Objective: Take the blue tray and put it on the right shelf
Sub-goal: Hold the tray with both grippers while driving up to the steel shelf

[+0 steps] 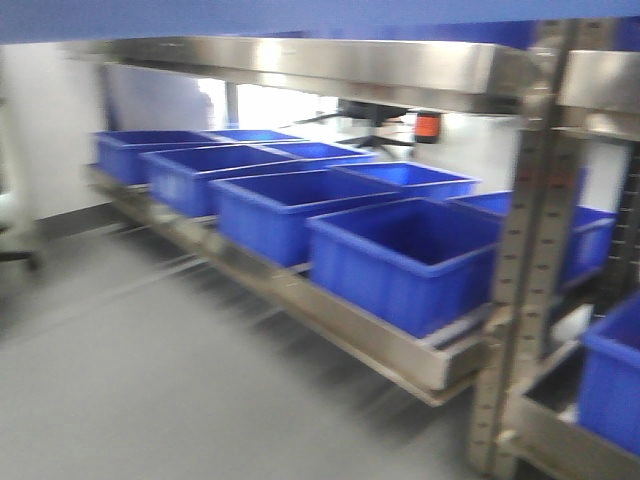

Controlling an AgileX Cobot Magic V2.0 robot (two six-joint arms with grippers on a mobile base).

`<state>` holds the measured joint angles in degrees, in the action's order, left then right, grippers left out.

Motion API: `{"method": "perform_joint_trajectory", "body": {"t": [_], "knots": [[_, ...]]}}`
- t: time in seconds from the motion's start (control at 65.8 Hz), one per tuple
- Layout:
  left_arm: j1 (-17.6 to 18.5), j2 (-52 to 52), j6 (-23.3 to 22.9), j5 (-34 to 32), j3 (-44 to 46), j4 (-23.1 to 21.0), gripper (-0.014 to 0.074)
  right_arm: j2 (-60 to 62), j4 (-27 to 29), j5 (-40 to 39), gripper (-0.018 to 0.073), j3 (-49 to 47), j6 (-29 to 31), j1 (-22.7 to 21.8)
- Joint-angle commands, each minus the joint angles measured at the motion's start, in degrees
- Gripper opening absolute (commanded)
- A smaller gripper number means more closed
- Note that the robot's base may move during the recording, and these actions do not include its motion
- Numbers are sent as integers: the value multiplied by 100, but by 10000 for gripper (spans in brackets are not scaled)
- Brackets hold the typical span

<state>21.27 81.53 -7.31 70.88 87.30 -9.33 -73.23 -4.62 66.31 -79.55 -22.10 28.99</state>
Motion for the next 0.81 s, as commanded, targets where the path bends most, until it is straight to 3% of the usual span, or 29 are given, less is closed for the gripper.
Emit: {"method": "perform_joint_trajectory", "body": {"t": [0.0, 0.791], "knots": [[41, -207, 155, 436, 128, 115, -48, 181, -280, -260, 66, -153, 150, -39], [28, -207, 155, 436, 128, 115, -48, 181, -280, -284, 66, -153, 150, -39]]}}
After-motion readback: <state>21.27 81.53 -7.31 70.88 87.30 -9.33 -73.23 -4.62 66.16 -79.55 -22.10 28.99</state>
